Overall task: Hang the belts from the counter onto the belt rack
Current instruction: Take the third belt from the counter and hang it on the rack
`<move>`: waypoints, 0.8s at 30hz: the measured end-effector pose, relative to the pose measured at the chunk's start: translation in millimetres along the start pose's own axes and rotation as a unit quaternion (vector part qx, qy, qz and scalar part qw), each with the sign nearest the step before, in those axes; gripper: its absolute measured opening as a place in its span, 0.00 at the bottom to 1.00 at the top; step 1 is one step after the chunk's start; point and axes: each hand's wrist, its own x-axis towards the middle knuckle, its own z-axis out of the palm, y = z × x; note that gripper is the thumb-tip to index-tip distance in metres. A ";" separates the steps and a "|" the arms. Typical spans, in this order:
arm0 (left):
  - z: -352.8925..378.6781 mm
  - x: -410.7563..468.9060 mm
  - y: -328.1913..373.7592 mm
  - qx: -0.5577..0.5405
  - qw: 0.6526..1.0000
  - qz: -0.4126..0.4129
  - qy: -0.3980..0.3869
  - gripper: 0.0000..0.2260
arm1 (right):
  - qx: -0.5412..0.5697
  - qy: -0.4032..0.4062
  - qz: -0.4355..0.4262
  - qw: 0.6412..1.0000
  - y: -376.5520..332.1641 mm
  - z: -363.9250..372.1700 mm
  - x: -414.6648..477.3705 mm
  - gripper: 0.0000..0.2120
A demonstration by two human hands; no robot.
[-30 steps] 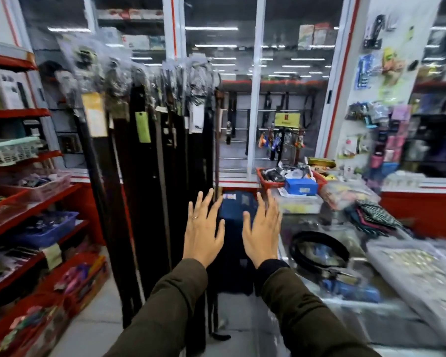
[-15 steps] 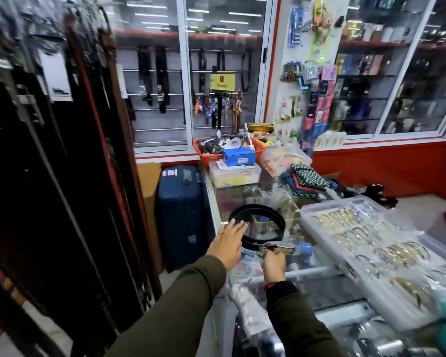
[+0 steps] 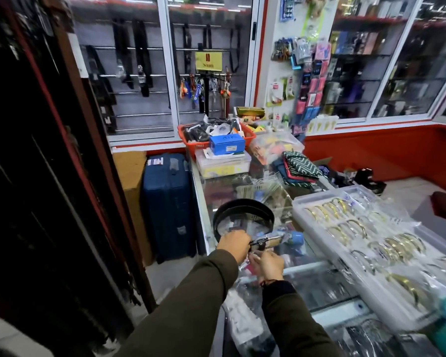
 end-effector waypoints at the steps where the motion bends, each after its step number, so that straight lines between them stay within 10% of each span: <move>1: -2.3 -3.4 -0.4 -0.016 1.000 0.000 0.014 0.13 | 0.048 0.000 0.002 0.999 -2.4 0.7 -4.5 0.12; 4: -13.5 -16.3 -4.7 -0.100 0.992 -0.013 0.079 0.14 | 0.186 -0.007 -0.018 0.982 -13.3 7.6 -20.9 0.18; 10: -46.1 -57.1 -15.8 -0.313 0.921 -0.060 0.225 0.14 | 0.098 -0.090 -0.114 0.985 -36.4 31.3 -44.1 0.21; 24: -131.2 -158.7 -67.3 -0.388 0.793 -0.123 0.453 0.12 | 0.010 -0.309 -0.245 0.919 -79.8 122.0 -136.4 0.17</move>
